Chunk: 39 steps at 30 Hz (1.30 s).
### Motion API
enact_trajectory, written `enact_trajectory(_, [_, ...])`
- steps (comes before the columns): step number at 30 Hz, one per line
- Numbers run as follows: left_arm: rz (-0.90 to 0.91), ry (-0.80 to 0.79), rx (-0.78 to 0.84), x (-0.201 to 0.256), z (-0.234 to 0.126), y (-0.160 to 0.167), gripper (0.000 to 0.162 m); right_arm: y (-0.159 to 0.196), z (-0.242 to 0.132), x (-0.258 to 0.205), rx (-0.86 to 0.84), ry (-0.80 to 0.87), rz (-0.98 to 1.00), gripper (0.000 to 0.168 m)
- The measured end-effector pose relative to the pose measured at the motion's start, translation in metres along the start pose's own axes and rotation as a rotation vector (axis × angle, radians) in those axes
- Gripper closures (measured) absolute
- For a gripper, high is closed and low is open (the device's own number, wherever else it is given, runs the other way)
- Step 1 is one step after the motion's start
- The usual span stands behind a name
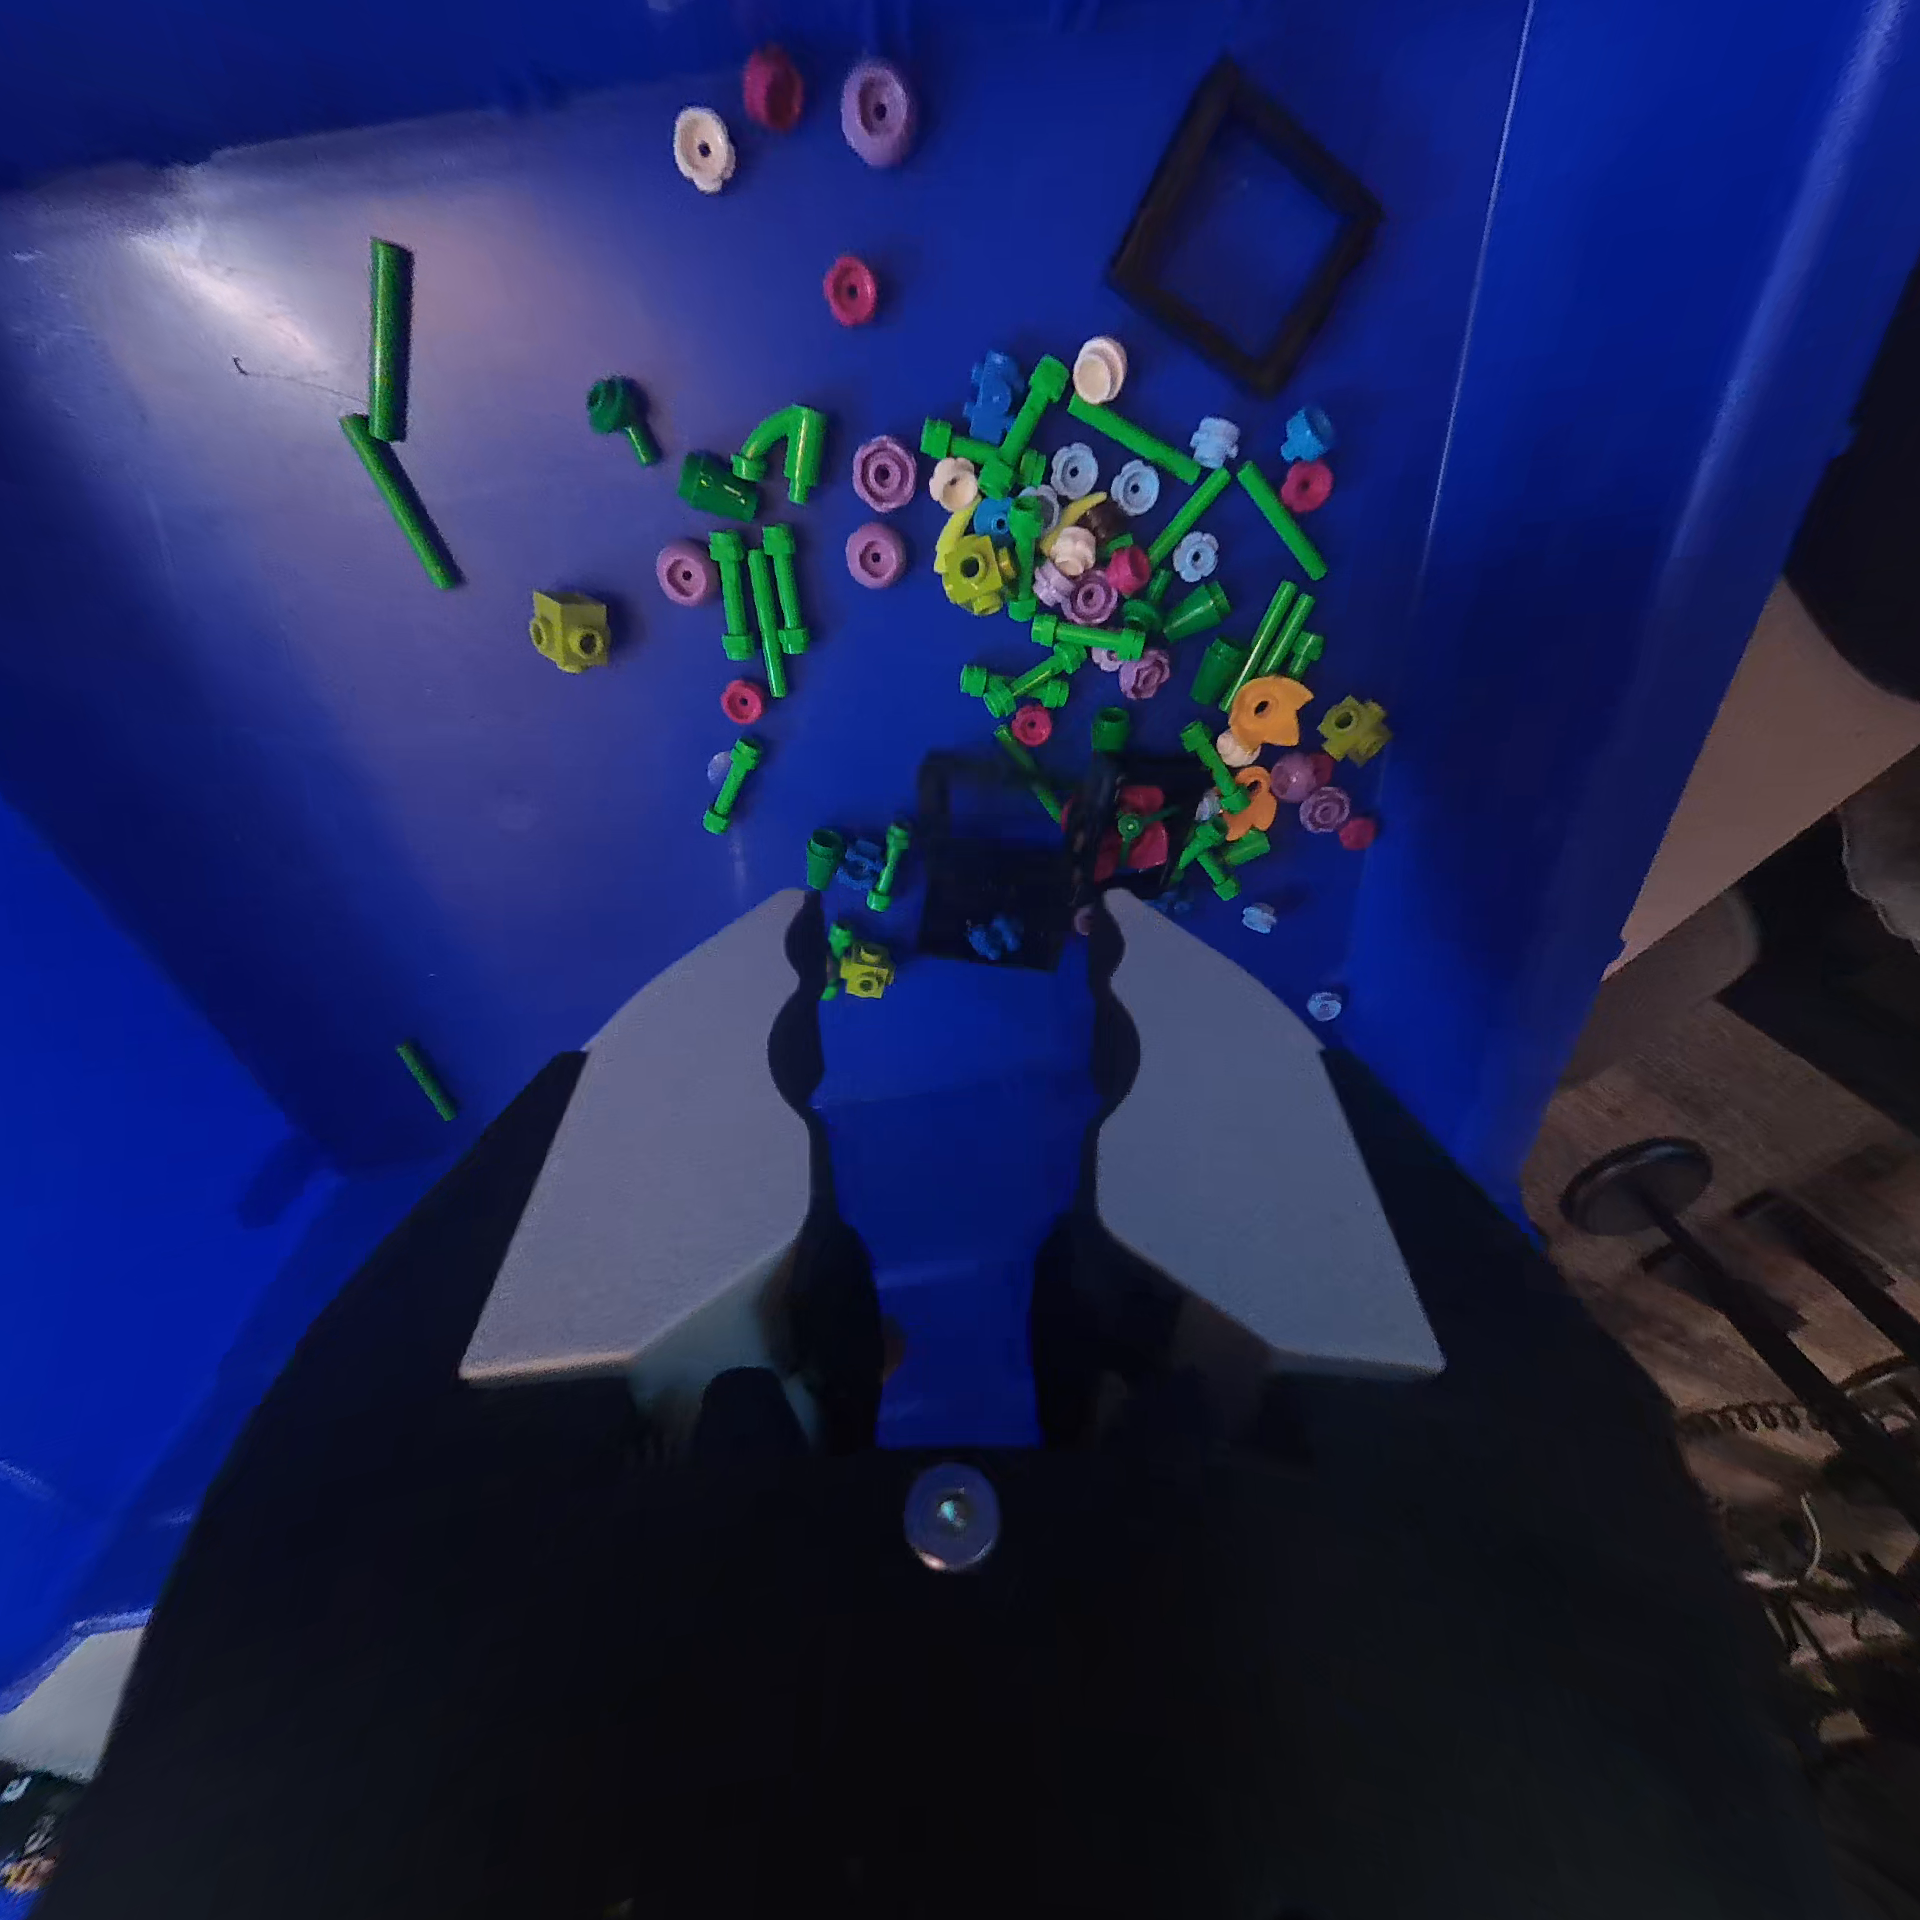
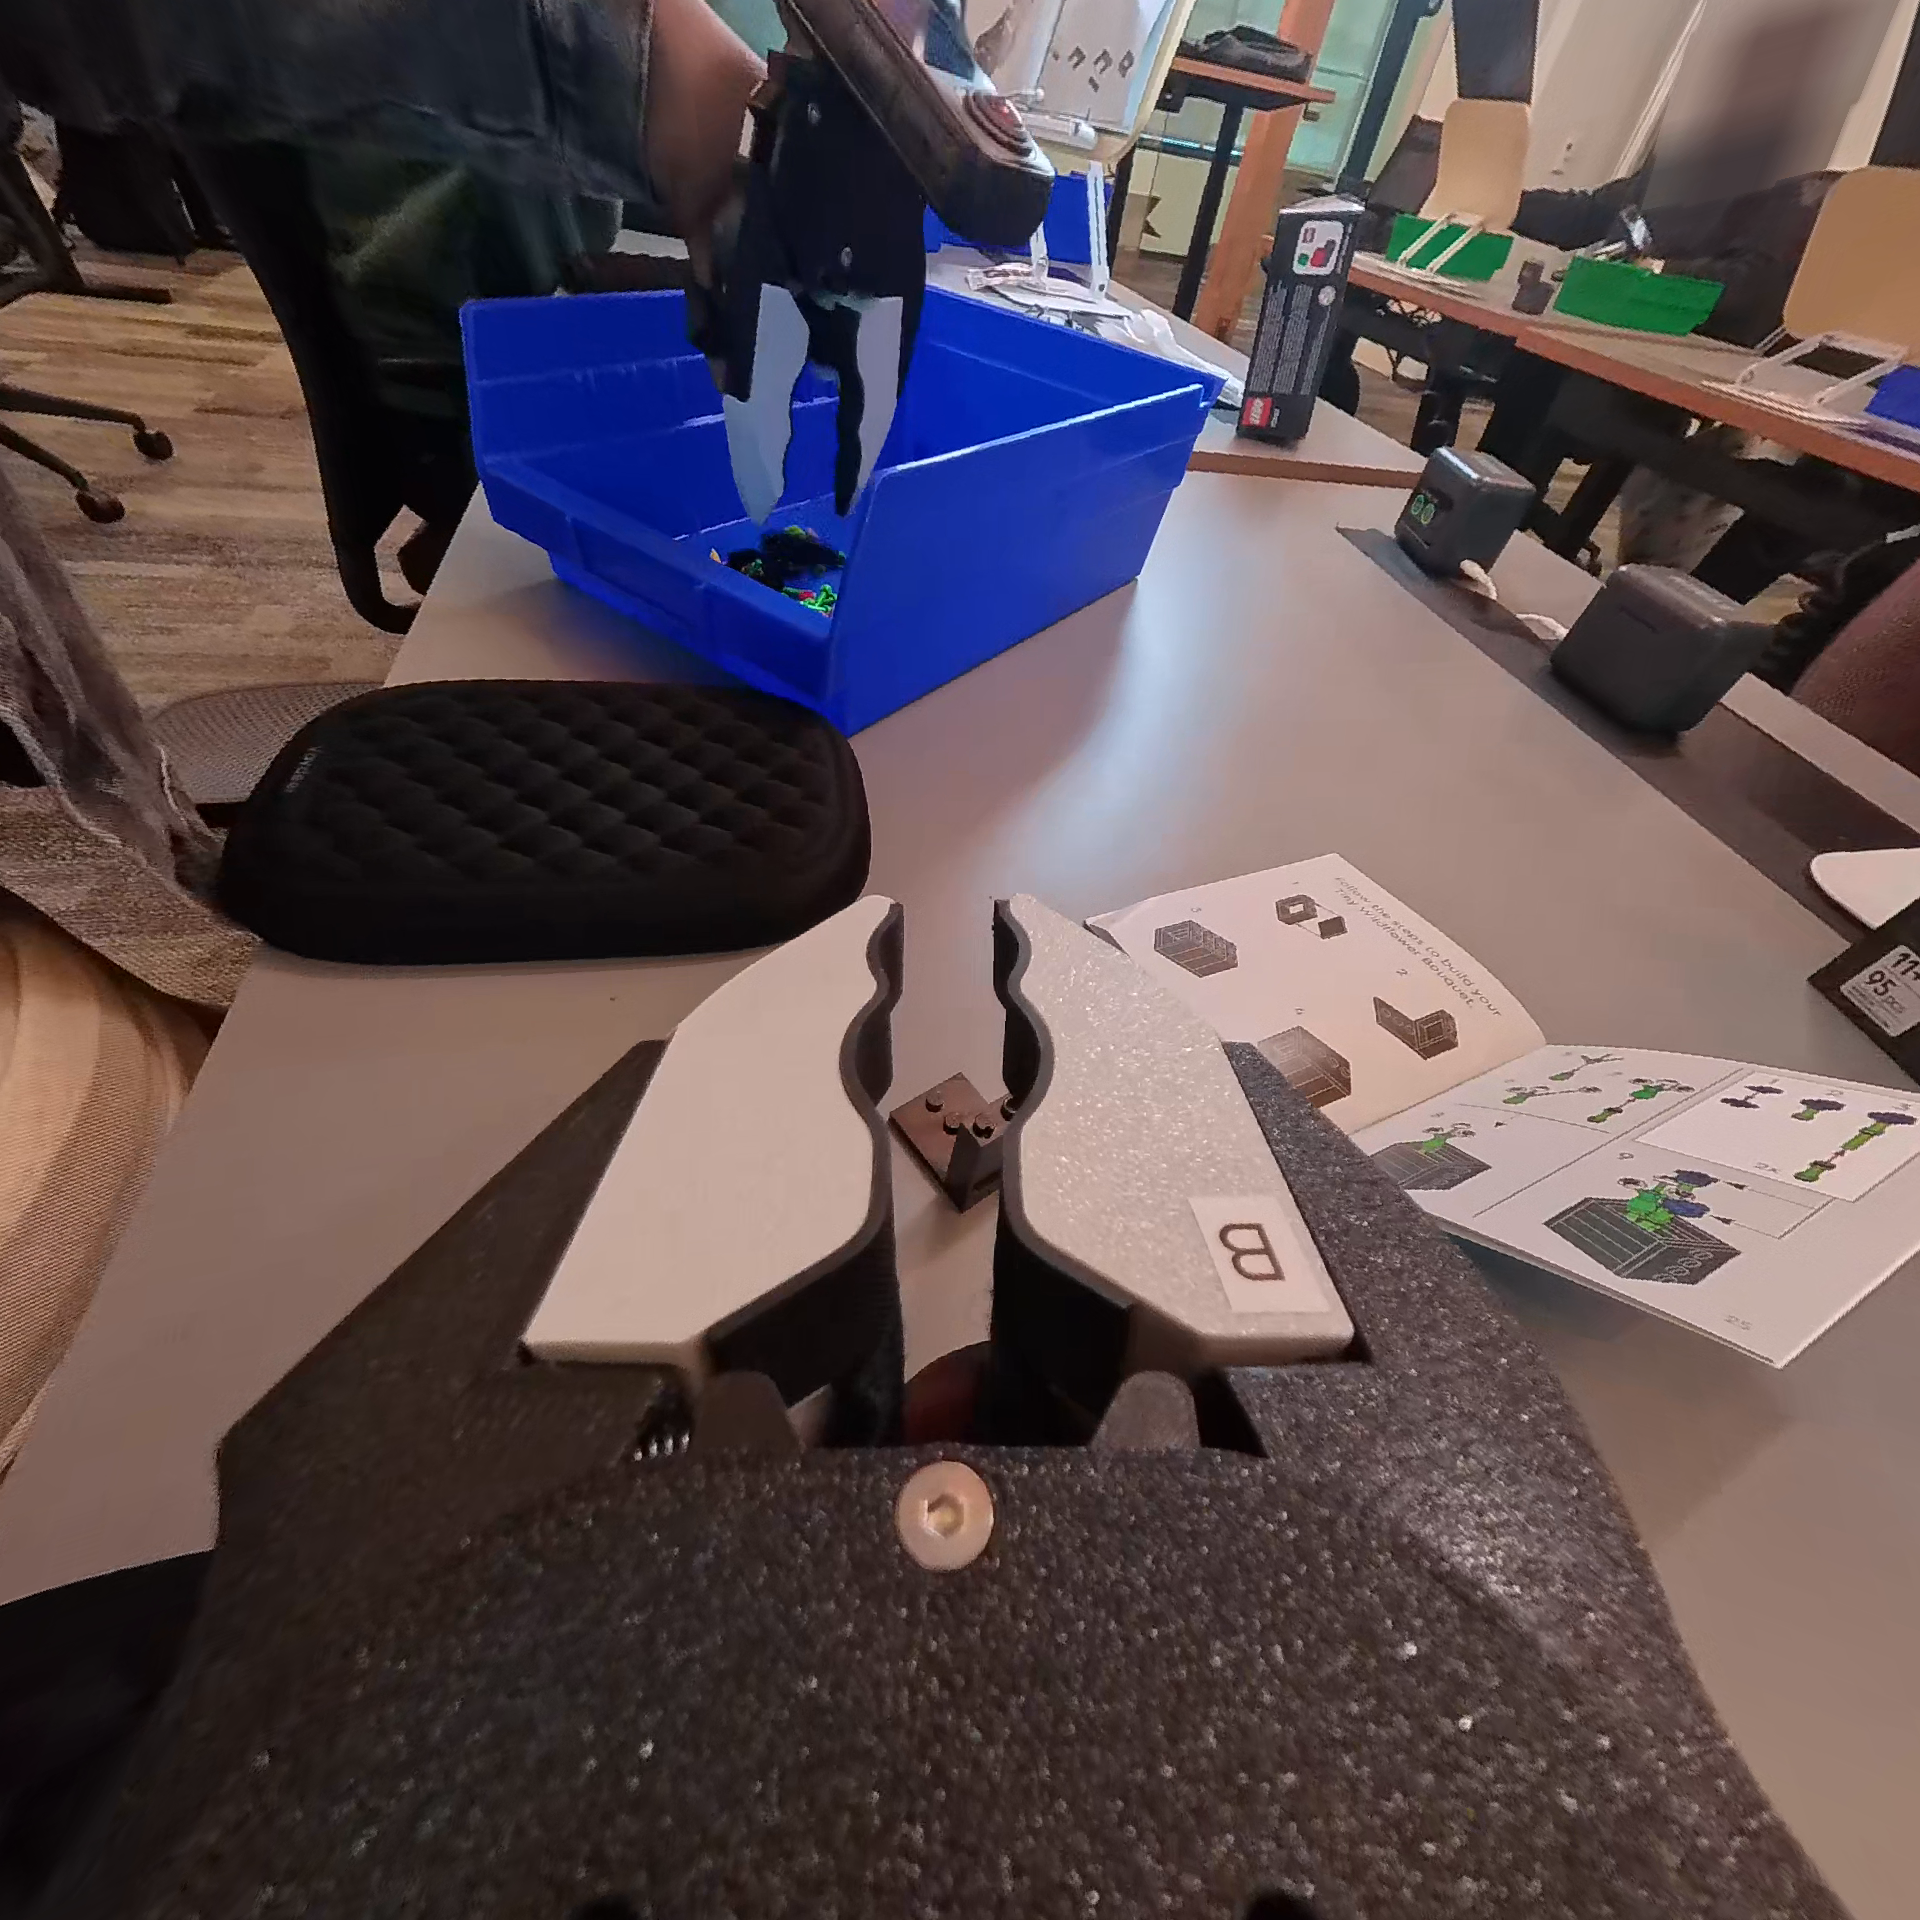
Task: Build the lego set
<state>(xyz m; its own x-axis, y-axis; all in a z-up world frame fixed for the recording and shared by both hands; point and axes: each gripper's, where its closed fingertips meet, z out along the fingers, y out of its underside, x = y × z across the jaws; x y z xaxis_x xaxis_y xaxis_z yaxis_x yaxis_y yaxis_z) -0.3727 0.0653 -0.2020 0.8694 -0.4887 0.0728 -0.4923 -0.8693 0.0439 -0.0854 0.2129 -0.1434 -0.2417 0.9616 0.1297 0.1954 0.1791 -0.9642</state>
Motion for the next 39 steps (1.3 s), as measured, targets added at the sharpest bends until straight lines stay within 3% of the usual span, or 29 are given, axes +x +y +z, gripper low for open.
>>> enact_trajectory(4, [-0.03, -0.022, 0.042, -0.003, 0.002, -0.002, 0.091, 0.002, 0.001, -0.001, -0.014, -0.005, 0.0, 0.152])
enact_trajectory(6, [-0.038, -0.052, 0.069, -0.007, 0.0, -0.003, 0.09, 0.002, 0.002, 0.0, -0.013, -0.004, 0.0, 0.151])
enact_trajectory(12, [-0.078, -0.115, 0.212, -0.016, -0.01, -0.013, 0.044, 0.003, 0.002, 0.0, -0.02, 0.0, 0.001, 0.149])
enact_trajectory(14, [-0.073, -0.094, 0.263, -0.012, -0.012, -0.02, 0.04, 0.003, 0.003, 0.0, -0.022, 0.002, -0.001, 0.149])
enact_trajectory(16, [-0.031, -0.094, 0.341, -0.007, -0.017, -0.03, 0.046, 0.003, 0.003, 0.001, -0.022, 0.006, -0.004, 0.149])
enact_trajectory(21, [0.133, -0.27, 0.429, -0.008, -0.037, -0.046, 0.076, 0.004, 0.004, 0.001, -0.026, 0.012, -0.007, 0.149])
enact_trajectory(22, [0.166, -0.306, 0.45, -0.007, -0.043, -0.051, 0.095, 0.004, 0.004, 0.001, -0.027, 0.012, -0.008, 0.149])
enact_trajectory(24, [0.283, -0.3, 0.514, 0.007, -0.058, -0.063, 0.16, 0.005, 0.004, 0.001, -0.03, 0.014, -0.01, 0.149])
enact_trajectory(25, [0.303, -0.308, 0.559, 0.012, -0.068, -0.072, 0.161, 0.005, 0.004, 0.001, -0.031, 0.016, -0.01, 0.149])
enact_trajectory(27, [0.469, -0.189, 0.633, 0.045, -0.084, -0.092, 0.161, 0.005, 0.004, 0.002, -0.033, 0.019, -0.011, 0.149])
enact_trajectory(29, [0.766, -0.005, 0.751, 0.102, -0.104, -0.114, 0.161, 0.006, 0.005, 0.002, -0.04, 0.018, -0.013, 0.149])
enact_trajectory(33, [1.24, 0.466, 0.802, 0.203, -0.145, -0.135, 0.161, 0.008, 0.007, 0.001, -0.055, 0.023, -0.025, 0.149])
enact_trajectory(36, [1.53, 0.757, 0.682, 0.251, -0.167, -0.138, 0.161, 0.01, 0.008, 0.002, -0.062, 0.031, -0.029, 0.149])
enact_trajectory(39, [1.739, 0.989, 0.424, 0.277, -0.18, -0.133, 0.161, 0.011, 0.009, 0.004, -0.064, 0.042, -0.03, 0.149])
